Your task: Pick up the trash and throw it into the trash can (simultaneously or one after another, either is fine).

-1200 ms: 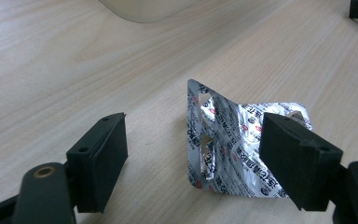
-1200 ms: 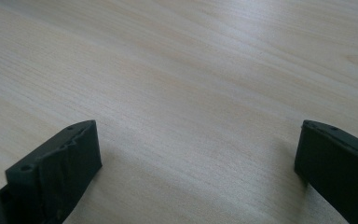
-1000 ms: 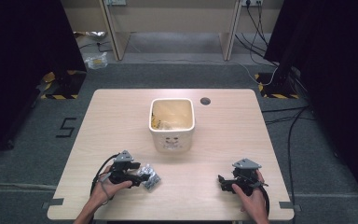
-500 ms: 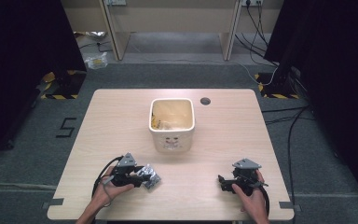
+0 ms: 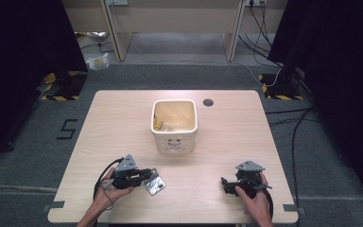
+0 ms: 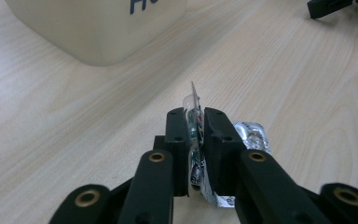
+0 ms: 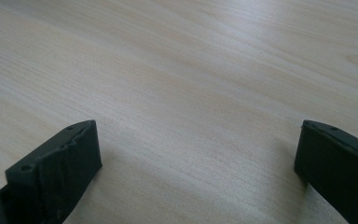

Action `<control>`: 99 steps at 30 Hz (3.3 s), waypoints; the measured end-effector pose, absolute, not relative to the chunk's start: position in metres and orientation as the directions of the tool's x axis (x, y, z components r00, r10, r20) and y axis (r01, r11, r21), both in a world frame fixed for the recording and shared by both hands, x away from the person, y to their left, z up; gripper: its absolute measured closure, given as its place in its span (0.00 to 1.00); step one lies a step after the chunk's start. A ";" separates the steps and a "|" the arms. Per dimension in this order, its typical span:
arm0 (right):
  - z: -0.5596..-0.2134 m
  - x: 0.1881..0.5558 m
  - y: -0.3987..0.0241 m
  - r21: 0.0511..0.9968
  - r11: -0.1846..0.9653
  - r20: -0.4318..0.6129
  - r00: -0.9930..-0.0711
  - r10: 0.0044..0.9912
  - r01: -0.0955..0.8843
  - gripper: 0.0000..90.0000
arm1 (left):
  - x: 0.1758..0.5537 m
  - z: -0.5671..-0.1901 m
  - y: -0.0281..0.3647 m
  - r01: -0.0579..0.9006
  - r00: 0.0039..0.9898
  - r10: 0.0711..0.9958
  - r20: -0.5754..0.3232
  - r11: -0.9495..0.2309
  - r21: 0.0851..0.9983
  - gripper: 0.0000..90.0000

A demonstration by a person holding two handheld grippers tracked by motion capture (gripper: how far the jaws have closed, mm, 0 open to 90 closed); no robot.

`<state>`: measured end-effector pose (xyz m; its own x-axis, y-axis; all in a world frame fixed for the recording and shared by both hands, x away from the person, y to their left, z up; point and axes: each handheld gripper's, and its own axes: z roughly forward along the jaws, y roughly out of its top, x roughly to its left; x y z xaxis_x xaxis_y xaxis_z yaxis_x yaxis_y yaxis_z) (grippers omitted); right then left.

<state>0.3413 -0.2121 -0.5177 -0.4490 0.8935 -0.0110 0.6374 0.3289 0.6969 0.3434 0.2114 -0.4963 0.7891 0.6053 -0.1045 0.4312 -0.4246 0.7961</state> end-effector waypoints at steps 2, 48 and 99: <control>-0.518 0.341 -0.212 0.697 0.329 -0.011 -0.449 0.893 0.637 0.01 | 0.342 -0.494 0.210 0.422 0.793 0.601 -0.098 -0.426 0.801 0.91; -0.518 0.342 -0.212 0.697 0.331 -0.012 -0.451 0.893 0.636 0.01 | 0.359 -0.432 0.215 0.341 0.792 0.607 -0.065 -0.352 0.872 0.92; -0.518 0.342 -0.213 0.696 0.332 -0.012 -0.452 0.892 0.636 0.00 | 0.394 -0.332 0.193 0.247 0.842 0.539 -0.040 -0.318 0.915 0.91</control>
